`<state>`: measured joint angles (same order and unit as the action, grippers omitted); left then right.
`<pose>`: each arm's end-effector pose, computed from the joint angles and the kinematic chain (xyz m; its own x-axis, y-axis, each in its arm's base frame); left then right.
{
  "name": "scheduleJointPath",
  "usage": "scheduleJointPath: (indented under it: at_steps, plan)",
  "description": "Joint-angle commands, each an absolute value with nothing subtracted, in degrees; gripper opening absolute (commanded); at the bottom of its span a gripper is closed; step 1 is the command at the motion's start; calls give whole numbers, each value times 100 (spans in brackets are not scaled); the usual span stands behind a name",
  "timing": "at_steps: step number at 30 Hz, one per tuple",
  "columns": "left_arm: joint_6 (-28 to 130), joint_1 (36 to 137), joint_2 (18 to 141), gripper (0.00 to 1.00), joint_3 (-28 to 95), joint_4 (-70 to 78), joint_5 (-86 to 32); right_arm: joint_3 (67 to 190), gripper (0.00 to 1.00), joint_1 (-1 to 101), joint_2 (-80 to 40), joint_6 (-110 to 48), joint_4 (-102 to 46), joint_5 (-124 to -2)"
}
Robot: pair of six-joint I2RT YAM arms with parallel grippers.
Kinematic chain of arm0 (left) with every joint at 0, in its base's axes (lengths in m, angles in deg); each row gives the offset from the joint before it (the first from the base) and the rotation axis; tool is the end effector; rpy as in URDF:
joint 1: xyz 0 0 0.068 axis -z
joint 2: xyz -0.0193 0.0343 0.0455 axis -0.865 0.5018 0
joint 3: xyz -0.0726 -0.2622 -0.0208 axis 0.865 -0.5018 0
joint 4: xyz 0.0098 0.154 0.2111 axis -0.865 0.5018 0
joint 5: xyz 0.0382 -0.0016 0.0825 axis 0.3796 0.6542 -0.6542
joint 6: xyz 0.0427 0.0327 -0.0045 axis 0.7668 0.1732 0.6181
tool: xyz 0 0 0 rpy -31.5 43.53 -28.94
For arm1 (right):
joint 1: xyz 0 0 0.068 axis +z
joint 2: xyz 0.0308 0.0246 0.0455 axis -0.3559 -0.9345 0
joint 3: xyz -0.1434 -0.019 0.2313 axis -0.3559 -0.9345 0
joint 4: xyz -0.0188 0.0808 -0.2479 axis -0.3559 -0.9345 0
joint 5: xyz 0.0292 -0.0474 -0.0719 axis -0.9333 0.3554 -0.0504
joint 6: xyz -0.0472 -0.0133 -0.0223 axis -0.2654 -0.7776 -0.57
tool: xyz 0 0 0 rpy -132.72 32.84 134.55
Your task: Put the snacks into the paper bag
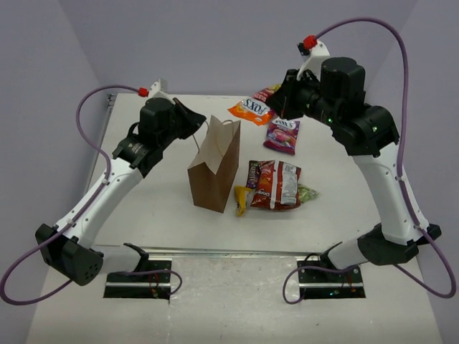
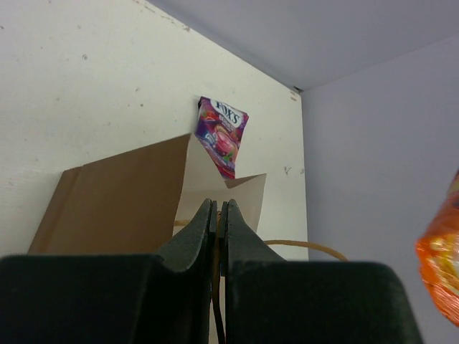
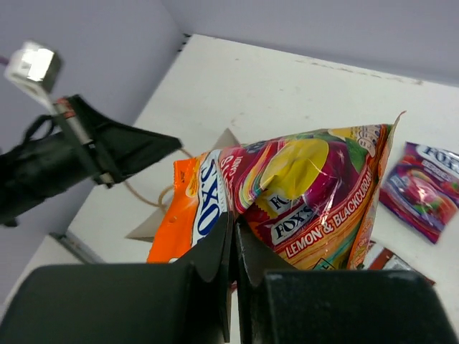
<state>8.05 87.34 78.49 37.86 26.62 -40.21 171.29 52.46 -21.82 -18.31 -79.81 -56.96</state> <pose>0.2619 -0.1325 0.4035 -0.4741 -0.6670 -0.5748 0.0000 0.6528 -0.7575 0.2193 0.1363 0.5327 -0.4239 0.1304 -0.8963 -0.4322 0.8405 0.3267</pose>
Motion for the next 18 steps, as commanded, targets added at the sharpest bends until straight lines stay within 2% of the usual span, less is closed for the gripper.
scheduleJointPath:
  at_steps: [1, 7, 10, 13, 14, 16, 17, 18]
  plan:
    - [896, 8748, 7755, 0, 3671, 2439, -4161, 17927, 0, 5389, -2486, -2100, -8075, -6749]
    - [1142, 8748, 7791, 0, 3715, 2526, -4161, 18289, 0, 5486, -3013, -2127, -8085, -7356]
    - [1335, 8739, 7764, 6, 3855, 2745, -4389, 18384, 0, 5486, -3197, -2127, -7953, -7672]
    - [1643, 8739, 7755, 35, 4057, 3018, -4687, 18657, 0, 5556, -3339, -2127, -8066, -7831]
    - [1809, 8739, 7747, 51, 4110, 3132, -4845, 18684, 0, 5609, -3383, -2135, -8084, -7797]
    - [1933, 8739, 7729, 69, 4259, 3264, -5030, 18763, 0, 5644, -3400, -2144, -8102, -7779]
    - [2047, 8739, 7720, 81, 4303, 3369, -5231, 18781, 0, 5662, -3409, -2136, -8102, -7779]
    - [2091, 8739, 7677, 88, 4339, 3414, -5320, 18807, 0, 5688, -3418, -2118, -8102, -7779]
